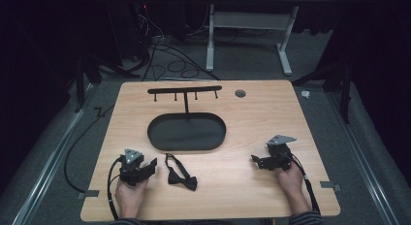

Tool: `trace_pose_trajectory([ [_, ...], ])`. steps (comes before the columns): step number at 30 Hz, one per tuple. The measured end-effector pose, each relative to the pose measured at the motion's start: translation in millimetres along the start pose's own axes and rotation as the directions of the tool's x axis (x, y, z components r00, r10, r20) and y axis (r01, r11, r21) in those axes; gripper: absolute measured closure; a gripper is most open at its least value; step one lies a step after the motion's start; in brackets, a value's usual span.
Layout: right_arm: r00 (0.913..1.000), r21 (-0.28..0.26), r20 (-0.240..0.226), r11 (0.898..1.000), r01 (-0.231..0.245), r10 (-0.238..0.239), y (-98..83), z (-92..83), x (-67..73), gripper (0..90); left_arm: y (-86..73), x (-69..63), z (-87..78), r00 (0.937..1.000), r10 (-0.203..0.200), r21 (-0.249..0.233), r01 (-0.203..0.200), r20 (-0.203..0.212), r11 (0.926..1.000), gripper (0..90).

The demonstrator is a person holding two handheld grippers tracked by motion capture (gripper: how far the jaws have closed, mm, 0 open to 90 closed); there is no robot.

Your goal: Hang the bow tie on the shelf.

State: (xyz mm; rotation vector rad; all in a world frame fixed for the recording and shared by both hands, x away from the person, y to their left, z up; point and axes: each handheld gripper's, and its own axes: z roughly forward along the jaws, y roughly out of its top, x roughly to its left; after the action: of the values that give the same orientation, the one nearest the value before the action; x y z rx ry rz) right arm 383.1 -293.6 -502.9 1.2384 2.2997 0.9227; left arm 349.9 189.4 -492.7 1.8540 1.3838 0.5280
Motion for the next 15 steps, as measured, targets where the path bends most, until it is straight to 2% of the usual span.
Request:
trace_pose_trajectory([
  [8,1.0000,0.000,0.000,1.000,0.000,0.000,0.0,0.0,0.0,14.3,6.6,-12.6,0.4,0.9986,0.021,0.002,-0.021,0.048,0.9998,44.7],
  [15,1.0000,0.000,0.000,1.000,0.000,0.000,0.0,0.0,0.0,14.3,9.6,-21.9,4.1,0.9965,0.048,0.013,-0.049,0.069,0.9987,46.5],
])
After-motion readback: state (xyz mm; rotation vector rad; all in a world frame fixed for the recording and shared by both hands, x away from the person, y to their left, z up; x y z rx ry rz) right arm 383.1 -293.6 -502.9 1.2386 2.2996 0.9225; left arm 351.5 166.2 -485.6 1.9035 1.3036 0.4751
